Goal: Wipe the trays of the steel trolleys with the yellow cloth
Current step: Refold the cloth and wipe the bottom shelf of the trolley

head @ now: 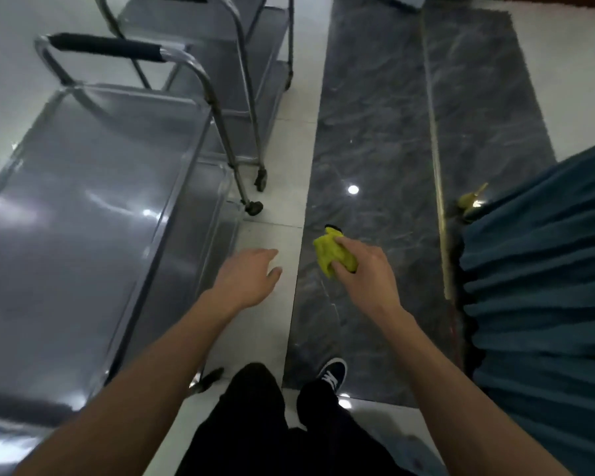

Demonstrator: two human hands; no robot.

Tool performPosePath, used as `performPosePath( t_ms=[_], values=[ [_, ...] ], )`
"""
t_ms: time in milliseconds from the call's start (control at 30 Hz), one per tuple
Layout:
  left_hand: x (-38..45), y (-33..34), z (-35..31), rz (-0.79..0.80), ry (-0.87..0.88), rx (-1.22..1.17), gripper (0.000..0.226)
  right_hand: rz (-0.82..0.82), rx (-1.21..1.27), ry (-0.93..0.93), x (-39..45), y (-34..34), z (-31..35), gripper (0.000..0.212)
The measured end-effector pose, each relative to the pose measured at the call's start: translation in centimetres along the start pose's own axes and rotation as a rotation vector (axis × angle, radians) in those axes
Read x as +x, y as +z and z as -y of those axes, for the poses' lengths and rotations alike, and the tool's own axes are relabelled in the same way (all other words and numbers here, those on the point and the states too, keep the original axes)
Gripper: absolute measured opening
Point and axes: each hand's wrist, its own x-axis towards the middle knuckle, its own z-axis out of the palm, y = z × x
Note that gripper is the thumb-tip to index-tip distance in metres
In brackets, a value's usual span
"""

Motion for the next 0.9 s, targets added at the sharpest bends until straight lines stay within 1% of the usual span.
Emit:
performPosePath(
  t_ms=[133, 267, 367, 500, 667, 900],
  values=[
    [0.6, 0.9, 1.7, -0.035, -0.189, -0.145, 0.055, 0.164, -0.036, -0.101, 5.7, 1.0, 0.3, 0.047],
    [2.0, 2.4, 3.9, -0.066, -0.384, -0.364, 0.054, 0.304, -0.047, -0.206, 11.0, 3.7, 1.0, 0.048],
    [3.8, 3.1, 5.2, -0.083, -0.474, -0.490, 0.054, 0.380, -0.091, -0.242, 14.7, 5.9, 1.6, 0.048],
    [5.9, 4.0, 6.4, -0.095, -0.564, -0.586, 0.055, 0.478, -0.108, -0.327, 18.6, 8.3, 2.0, 0.047],
    [7.1, 5.6, 6.2, -0.189, -0.740, -0.698, 0.052, 0.600, -0.130, -0.409, 22.8, 10.7, 1.8, 0.047],
    [8.0, 12.3, 3.7, -0.263, -1.063, -0.826, 0.051, 0.859, -0.154, -0.575, 27.6, 17.1, -0.8, 0.046]
  ],
)
